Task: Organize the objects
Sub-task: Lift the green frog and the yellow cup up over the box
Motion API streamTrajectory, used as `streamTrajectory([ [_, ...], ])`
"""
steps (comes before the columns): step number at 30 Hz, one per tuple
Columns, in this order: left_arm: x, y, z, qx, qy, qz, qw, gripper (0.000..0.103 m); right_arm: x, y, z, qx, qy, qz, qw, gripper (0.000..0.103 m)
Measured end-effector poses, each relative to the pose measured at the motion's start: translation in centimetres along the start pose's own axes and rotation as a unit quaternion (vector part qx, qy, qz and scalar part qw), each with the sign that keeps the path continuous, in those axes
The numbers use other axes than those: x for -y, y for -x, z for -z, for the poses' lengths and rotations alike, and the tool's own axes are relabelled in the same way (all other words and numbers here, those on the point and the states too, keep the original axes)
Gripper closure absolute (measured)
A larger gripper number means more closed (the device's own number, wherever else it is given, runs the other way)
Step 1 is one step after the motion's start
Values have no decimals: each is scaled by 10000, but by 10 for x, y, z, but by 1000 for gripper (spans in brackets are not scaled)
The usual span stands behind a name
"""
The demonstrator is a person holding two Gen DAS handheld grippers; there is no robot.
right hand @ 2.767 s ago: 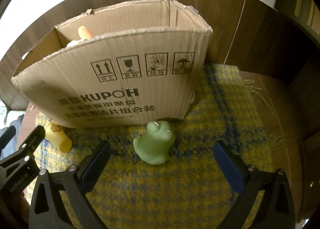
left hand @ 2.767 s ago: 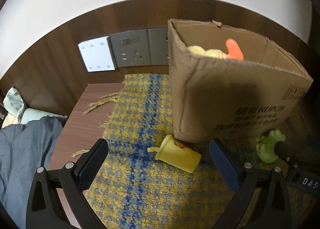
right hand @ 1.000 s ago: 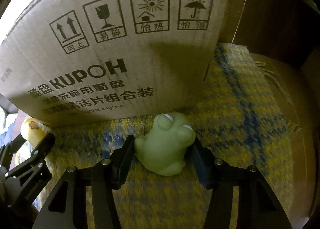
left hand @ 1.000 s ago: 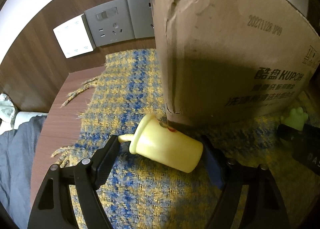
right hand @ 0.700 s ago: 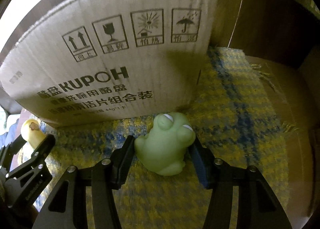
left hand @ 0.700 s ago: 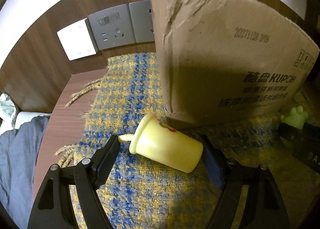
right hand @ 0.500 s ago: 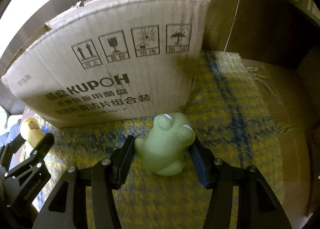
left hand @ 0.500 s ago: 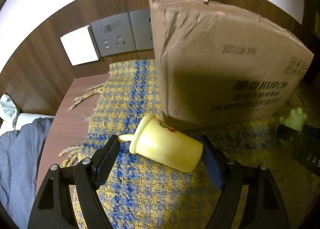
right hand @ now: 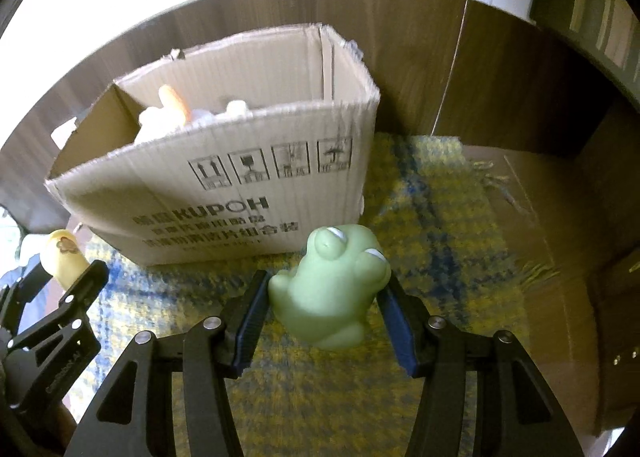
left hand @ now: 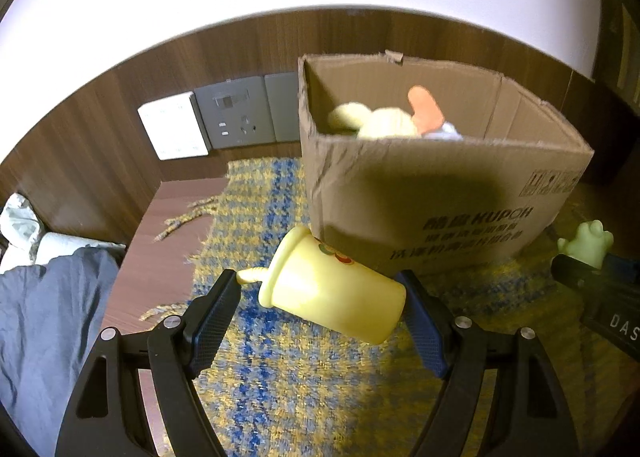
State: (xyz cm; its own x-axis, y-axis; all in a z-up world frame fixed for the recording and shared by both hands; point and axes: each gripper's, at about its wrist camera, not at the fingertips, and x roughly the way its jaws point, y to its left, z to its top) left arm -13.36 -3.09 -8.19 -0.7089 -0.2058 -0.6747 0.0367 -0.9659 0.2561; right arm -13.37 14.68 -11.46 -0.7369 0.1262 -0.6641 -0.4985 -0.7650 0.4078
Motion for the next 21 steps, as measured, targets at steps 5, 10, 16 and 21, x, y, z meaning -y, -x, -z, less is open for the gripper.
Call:
streamTrajectory([
  [5, 0, 16, -11, 24, 45, -10, 10000, 24, -6, 26, -3, 78, -38, -36, 10000, 48],
  [10, 0, 35, -21, 119, 52, 26, 9999, 24, -4, 44, -13, 211, -13, -89, 9997, 48],
  [16, 0, 54, -37, 285, 40, 87, 9995, 24, -2, 62, -27, 391, 26, -158, 9991, 48],
  [21, 0, 66, -54, 451, 27, 111, 9989, 24, -4, 77, -40, 517, 76, -219, 9984, 48],
])
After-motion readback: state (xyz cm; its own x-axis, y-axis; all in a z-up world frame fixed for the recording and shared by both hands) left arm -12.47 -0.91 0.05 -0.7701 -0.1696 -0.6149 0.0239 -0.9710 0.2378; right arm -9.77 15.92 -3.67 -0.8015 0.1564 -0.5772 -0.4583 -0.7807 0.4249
